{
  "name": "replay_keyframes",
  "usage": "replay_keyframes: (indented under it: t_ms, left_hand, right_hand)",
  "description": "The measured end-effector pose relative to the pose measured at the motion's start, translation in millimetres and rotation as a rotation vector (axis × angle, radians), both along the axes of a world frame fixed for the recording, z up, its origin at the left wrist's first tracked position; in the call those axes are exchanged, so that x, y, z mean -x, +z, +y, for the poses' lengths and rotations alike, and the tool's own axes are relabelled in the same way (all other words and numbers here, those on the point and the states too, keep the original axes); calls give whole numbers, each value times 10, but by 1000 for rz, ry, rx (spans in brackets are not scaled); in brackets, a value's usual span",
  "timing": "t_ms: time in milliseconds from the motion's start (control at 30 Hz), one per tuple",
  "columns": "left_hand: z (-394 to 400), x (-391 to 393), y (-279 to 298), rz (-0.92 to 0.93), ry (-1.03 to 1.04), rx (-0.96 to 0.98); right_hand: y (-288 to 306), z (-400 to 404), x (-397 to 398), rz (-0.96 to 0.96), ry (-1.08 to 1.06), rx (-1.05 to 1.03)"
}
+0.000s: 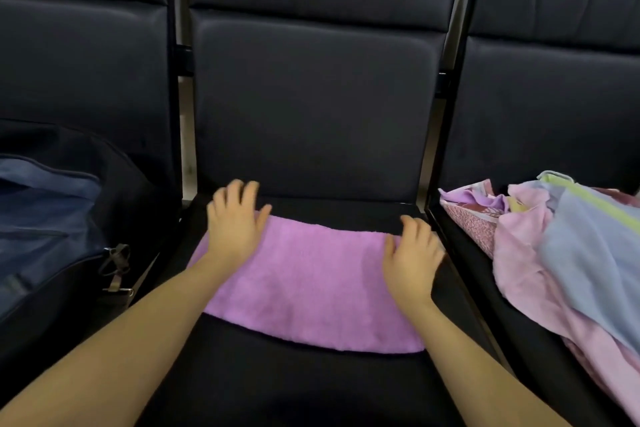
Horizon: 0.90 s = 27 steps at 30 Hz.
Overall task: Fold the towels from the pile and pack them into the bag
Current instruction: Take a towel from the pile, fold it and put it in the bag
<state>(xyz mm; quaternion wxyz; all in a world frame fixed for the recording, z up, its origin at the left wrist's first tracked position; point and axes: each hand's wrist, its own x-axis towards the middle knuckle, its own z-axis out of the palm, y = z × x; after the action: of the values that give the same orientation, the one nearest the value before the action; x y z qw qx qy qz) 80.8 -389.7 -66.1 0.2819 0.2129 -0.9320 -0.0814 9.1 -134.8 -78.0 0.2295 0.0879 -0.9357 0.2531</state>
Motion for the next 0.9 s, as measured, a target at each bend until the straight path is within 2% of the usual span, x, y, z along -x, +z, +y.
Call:
replay_keyframes:
  t_ms: [67, 133, 267, 567, 633, 700, 733, 800, 900]
  left_hand:
    - [178, -137, -140, -214, -152, 18]
    - [295, -283, -277, -416, -183, -19]
    - [442, -527, -422, -575, -115, -7]
    - [932, -1154, -414, -744, -89, -73]
    - [945, -1232, -324, -710, -103, -162]
    - [897, -1284, -216, -574, -1, -193]
    - [853, -1307, -173, -520, 81, -149]
    - [770, -1384, -122, -527, 224, -28]
    - [711, -1489, -163, -564, 251, 76]
  right_hand:
    - [-58, -63, -117, 30, 179, -97]
    - [-84, -117, -222, -35, 341, -187]
    - [-214, -24, -363, -215, 437, -488]
    - [-220, 407, -774, -374, 512, -740]
    - [-143, 429, -840, -442, 508, -735]
    - [-99, 402, -899, -475, 481, -667]
    - [-89, 379, -932, -458, 457, -614]
    - [-88, 325, -1013, -399, 420, -509]
    - [-136, 257, -1104, -332, 479, -518]
